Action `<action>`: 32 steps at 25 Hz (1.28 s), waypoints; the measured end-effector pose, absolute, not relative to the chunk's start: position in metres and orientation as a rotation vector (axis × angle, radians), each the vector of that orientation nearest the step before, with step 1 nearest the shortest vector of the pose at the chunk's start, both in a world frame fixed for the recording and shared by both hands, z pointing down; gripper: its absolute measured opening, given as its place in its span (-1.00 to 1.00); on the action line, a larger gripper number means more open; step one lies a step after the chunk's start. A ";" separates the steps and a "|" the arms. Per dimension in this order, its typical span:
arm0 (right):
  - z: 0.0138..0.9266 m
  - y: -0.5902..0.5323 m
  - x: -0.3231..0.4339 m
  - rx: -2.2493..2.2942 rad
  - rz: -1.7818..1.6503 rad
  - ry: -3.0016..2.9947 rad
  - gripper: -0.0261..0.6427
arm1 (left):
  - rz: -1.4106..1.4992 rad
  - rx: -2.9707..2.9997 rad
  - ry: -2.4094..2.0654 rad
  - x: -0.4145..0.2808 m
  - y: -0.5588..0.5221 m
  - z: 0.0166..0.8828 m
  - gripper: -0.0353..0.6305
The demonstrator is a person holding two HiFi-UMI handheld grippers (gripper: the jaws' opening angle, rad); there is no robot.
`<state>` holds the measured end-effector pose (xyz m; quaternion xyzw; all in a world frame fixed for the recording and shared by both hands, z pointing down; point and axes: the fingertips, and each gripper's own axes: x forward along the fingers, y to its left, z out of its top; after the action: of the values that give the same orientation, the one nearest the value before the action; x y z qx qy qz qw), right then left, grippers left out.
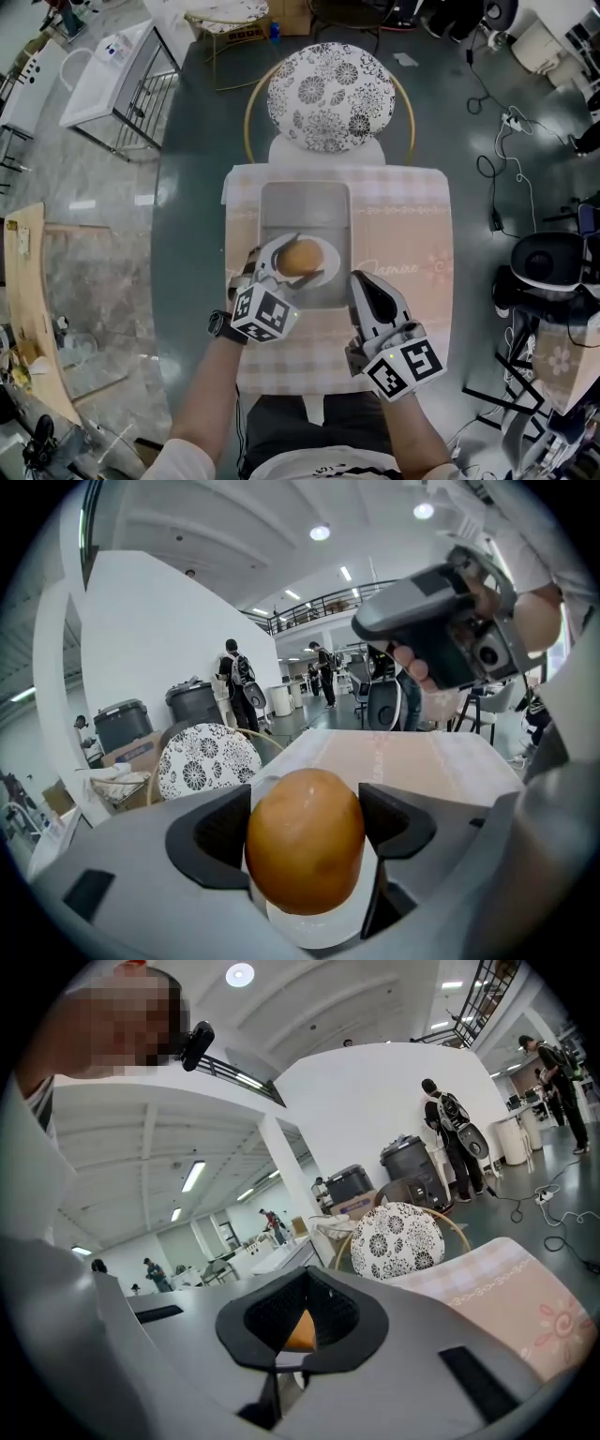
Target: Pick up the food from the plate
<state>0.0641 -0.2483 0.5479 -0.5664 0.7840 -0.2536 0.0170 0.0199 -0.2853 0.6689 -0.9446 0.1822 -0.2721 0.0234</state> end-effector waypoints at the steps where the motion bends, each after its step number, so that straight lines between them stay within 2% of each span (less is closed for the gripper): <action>1: 0.542 -0.247 0.064 -1.760 -0.781 2.437 -0.88 | -0.837 -2.927 0.573 0.019 -0.283 0.661 0.20; 19: 0.448 -0.214 0.068 -1.740 -0.678 2.478 -0.88 | -0.684 -3.006 0.753 0.003 -0.231 0.516 0.20; 32: 0.388 -0.198 0.061 -1.707 -0.541 2.534 -0.88 | -0.471 -3.073 0.830 -0.005 -0.194 0.413 0.20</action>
<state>0.0606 -0.1979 0.3880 -0.5500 0.8165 -0.1743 0.0194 -0.0052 -0.1941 0.4133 -0.9543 0.2578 -0.1462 -0.0378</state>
